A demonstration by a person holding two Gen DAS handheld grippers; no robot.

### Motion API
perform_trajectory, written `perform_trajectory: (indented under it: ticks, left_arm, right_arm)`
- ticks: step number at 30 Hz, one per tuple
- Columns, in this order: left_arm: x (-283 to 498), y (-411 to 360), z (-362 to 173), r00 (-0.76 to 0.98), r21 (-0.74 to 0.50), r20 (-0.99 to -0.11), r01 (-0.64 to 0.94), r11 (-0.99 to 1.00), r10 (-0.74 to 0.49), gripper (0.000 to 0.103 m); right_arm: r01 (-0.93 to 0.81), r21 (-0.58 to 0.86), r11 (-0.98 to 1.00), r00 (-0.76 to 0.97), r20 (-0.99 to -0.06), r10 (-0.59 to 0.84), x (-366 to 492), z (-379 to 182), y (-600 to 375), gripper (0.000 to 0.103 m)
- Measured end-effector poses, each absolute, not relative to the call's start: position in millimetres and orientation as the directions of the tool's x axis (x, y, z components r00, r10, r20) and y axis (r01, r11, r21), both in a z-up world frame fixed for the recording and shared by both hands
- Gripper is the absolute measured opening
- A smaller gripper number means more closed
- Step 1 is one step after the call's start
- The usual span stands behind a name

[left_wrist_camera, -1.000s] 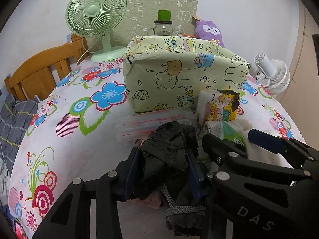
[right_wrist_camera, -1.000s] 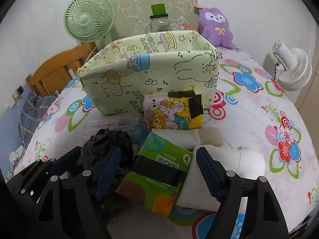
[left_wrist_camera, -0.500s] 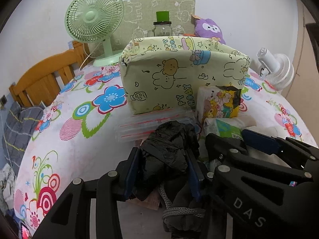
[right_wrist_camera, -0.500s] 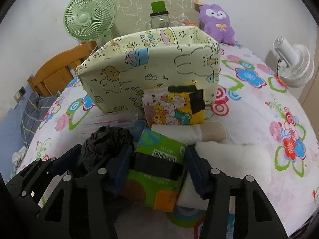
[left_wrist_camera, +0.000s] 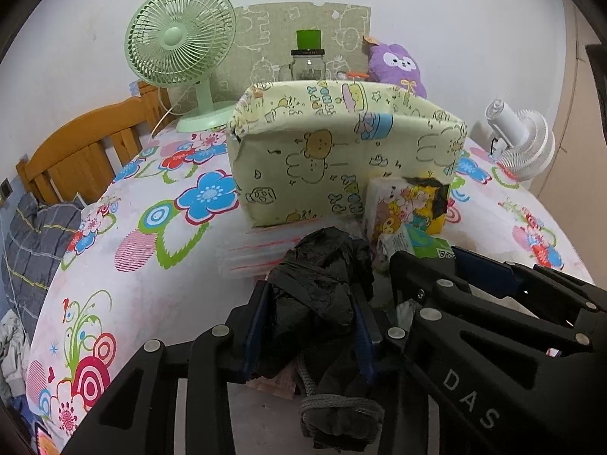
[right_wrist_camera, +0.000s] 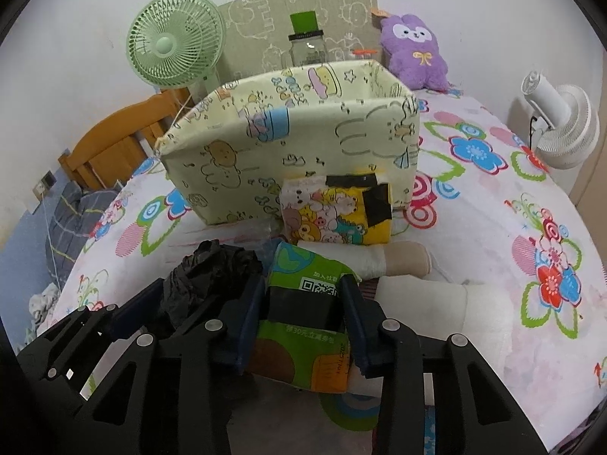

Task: Organize soft objects
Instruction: 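Carry the black bag and green tissue pack over the fabric box with both tools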

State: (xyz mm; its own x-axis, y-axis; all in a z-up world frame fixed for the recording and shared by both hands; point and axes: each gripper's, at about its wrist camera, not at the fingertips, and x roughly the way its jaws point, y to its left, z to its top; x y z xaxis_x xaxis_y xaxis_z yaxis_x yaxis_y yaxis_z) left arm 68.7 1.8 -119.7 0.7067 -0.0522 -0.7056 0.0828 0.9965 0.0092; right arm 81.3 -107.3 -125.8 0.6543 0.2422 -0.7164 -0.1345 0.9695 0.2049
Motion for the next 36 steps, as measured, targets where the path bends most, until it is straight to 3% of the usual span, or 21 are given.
perform_trajectory:
  ticks: [36]
  left_arm:
    - [48,-6,-4,0.846,-0.008,-0.529,0.075,0.997,-0.068,0.041]
  right_arm:
    - [-0.169,0.145,0.975,0.82,-0.528,0.221,52,1,-118,0.044]
